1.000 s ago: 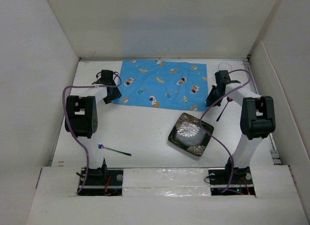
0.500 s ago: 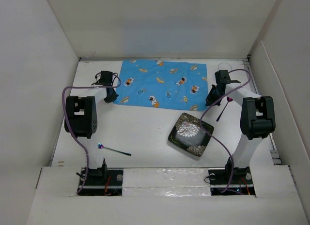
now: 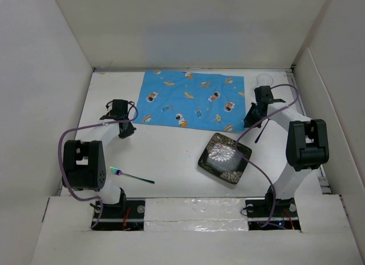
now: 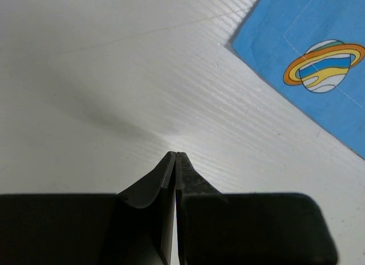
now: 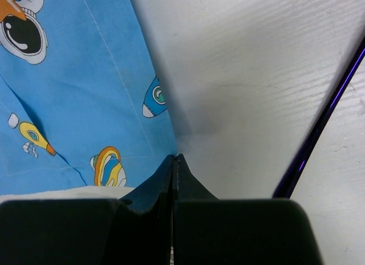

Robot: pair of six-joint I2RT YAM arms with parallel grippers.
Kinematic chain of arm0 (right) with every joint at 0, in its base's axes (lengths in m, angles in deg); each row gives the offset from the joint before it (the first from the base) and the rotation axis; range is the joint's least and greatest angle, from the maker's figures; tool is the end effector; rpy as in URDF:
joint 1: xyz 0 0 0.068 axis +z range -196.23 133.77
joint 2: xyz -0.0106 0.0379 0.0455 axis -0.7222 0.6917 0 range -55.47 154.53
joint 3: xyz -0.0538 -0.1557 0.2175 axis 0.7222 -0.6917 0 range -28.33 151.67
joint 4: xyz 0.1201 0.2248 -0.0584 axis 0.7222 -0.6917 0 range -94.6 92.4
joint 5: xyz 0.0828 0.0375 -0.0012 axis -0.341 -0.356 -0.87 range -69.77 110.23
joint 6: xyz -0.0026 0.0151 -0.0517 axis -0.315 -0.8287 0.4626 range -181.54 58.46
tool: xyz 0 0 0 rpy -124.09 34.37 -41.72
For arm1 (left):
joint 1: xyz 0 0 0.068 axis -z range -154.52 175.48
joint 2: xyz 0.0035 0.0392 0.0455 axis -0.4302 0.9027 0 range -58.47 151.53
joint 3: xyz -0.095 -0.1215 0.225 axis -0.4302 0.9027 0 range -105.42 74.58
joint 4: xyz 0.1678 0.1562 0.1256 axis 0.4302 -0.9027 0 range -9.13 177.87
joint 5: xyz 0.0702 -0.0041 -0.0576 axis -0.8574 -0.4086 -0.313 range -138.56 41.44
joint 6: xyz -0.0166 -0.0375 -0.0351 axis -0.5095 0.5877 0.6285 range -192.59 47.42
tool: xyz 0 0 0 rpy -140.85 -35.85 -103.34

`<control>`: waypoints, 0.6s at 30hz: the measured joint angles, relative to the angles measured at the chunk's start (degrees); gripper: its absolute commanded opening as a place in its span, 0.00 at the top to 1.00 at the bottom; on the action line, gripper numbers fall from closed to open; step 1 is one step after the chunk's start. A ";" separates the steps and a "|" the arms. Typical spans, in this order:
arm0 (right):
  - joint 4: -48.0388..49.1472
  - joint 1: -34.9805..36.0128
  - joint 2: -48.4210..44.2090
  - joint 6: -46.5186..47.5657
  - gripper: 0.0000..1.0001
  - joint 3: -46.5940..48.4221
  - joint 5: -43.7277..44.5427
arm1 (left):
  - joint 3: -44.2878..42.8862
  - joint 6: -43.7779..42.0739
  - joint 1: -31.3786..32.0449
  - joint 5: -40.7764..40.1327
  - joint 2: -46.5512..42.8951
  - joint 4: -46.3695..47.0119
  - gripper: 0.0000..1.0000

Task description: Set the dinner table for one person

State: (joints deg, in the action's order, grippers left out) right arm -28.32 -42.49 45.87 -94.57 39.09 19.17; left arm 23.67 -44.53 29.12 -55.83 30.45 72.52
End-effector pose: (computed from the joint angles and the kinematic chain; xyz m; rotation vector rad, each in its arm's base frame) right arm 0.3549 0.0238 0.1864 0.6820 2.6321 0.2169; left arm 0.3099 -0.0152 0.1861 -0.5782 2.4248 -0.0731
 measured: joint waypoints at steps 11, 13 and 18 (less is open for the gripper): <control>0.04 0.11 -0.48 0.04 1.00 -1.79 1.60 | -3.39 2.80 -0.57 3.08 1.38 -0.11 0.43; 0.07 0.11 -0.52 0.07 1.00 -1.79 1.68 | -6.43 3.30 0.13 3.04 4.74 0.28 0.41; 0.13 0.44 -1.49 0.04 1.00 -1.79 1.66 | -13.25 3.56 1.53 2.89 12.72 0.72 0.41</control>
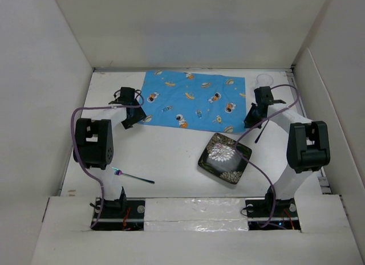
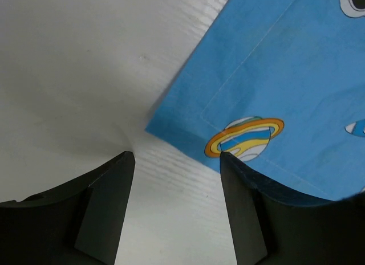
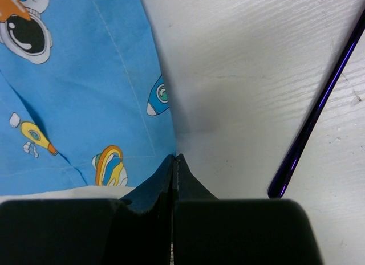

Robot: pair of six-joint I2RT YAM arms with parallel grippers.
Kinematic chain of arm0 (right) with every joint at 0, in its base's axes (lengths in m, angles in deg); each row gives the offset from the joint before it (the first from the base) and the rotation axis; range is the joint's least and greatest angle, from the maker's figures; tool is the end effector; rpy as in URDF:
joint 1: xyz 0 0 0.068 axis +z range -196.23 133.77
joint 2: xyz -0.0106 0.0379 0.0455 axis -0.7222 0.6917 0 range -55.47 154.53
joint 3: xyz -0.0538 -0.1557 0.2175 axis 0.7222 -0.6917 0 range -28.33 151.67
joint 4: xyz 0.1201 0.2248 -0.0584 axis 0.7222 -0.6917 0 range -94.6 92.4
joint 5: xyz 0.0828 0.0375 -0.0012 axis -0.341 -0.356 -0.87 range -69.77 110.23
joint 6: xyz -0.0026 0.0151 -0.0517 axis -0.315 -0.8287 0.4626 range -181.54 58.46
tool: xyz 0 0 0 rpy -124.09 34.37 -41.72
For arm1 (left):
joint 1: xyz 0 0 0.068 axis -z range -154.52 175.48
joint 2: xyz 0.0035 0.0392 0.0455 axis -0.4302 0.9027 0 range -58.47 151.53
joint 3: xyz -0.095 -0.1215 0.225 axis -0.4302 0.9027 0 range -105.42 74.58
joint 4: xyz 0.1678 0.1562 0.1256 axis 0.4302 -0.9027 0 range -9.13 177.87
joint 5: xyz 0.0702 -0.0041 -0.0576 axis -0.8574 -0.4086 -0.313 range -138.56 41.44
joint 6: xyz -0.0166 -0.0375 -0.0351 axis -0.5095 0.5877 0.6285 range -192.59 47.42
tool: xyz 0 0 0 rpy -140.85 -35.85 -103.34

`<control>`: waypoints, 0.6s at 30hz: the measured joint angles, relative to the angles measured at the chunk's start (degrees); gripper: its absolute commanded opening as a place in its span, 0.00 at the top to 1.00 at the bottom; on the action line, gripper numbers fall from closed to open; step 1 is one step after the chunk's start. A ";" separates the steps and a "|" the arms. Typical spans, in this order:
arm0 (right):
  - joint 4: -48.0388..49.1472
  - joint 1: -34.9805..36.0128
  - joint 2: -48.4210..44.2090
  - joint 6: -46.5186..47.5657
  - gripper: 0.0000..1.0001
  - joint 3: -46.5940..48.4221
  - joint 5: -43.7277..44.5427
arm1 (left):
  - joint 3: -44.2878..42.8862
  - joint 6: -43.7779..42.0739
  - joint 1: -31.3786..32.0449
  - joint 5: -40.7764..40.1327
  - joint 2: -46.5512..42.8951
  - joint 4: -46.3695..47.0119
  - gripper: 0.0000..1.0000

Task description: Set the dinner table for one person

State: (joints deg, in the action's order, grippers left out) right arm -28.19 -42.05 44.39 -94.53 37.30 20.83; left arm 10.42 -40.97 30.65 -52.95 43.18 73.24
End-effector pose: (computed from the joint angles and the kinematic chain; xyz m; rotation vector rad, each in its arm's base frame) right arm 0.3474 0.0250 0.1862 0.6788 2.6299 0.1799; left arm 0.3701 -0.0307 0.1841 -0.6002 2.4117 -0.1788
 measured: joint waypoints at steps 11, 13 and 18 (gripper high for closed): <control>1.07 1.20 -0.85 -0.02 1.00 0.00 -0.20 | -6.84 -0.94 2.62 -7.34 7.28 -0.26 0.75; 1.11 1.20 -0.85 -0.02 1.00 0.00 -0.66 | -8.09 -1.64 3.54 -10.29 8.59 -0.37 0.78; 1.86 1.20 -0.85 -0.26 1.00 -0.02 -1.92 | -10.99 -3.37 6.47 -16.17 11.28 -0.85 0.96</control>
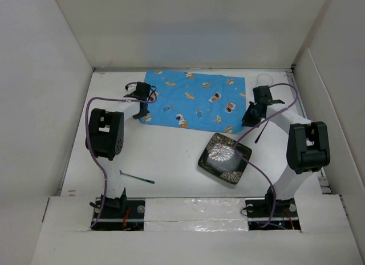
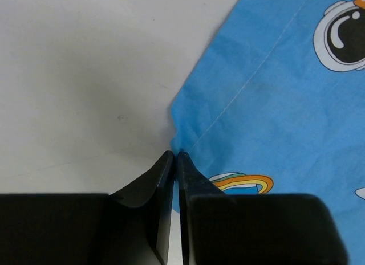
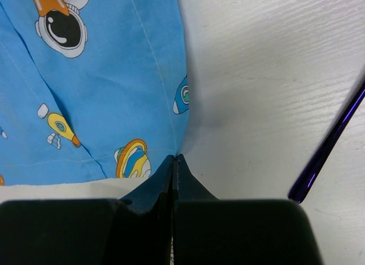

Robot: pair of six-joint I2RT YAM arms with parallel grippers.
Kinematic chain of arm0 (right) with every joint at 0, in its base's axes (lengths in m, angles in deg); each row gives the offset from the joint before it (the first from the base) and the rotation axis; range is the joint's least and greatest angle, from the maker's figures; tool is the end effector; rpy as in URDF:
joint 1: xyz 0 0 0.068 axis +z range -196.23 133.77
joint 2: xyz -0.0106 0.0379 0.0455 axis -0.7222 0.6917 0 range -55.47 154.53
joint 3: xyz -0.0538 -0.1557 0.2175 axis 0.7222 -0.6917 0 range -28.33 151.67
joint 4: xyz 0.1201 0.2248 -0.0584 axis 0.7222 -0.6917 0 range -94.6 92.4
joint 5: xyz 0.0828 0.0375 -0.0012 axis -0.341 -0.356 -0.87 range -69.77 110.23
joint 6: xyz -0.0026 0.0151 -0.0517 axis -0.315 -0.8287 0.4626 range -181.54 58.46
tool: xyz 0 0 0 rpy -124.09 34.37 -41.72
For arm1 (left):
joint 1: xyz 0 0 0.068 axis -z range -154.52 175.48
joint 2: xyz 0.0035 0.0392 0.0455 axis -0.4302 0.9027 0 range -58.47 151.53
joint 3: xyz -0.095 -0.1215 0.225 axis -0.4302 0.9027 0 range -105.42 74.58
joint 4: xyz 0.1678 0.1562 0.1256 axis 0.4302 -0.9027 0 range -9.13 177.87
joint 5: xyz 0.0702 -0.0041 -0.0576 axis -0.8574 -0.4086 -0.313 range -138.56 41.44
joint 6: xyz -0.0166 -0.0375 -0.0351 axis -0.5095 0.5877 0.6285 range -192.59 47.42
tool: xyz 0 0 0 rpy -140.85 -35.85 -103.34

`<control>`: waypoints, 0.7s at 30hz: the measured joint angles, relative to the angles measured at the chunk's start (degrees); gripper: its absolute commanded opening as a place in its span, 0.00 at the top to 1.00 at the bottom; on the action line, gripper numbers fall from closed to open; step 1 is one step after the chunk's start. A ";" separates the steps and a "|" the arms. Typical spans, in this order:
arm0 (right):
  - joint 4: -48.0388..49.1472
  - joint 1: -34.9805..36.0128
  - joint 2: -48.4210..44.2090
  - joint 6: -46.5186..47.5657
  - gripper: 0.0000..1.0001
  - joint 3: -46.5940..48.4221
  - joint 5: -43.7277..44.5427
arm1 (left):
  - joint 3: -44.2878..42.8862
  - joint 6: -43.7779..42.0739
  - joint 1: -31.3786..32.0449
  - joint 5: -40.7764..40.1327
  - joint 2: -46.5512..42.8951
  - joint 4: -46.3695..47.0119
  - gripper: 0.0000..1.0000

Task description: Set the dinner table for one person

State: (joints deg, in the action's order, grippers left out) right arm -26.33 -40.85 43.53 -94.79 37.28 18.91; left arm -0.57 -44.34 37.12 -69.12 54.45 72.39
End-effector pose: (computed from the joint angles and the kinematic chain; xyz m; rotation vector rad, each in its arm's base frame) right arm 0.3486 0.0336 0.1927 0.6377 2.6019 0.2491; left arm 0.4113 -0.0720 0.1680 -0.4936 2.3730 0.1383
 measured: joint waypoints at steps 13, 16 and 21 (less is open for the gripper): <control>1.14 0.00 -1.66 -0.22 1.00 -3.91 -0.17 | 11.50 -0.98 1.01 -1.31 -8.57 1.05 1.00; 1.14 0.00 -2.67 -0.22 1.00 -5.22 0.48 | 18.23 -0.55 1.01 0.33 -14.64 -0.55 1.00; 0.90 0.00 -4.17 -0.20 1.00 -7.10 1.81 | 24.98 0.37 1.01 2.93 -21.57 -3.19 1.00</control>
State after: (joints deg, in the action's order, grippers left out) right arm -25.44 -40.85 39.36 -94.99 30.17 20.72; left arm 24.41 -43.96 38.13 -66.19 32.88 69.20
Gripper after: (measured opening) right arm 0.011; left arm 0.010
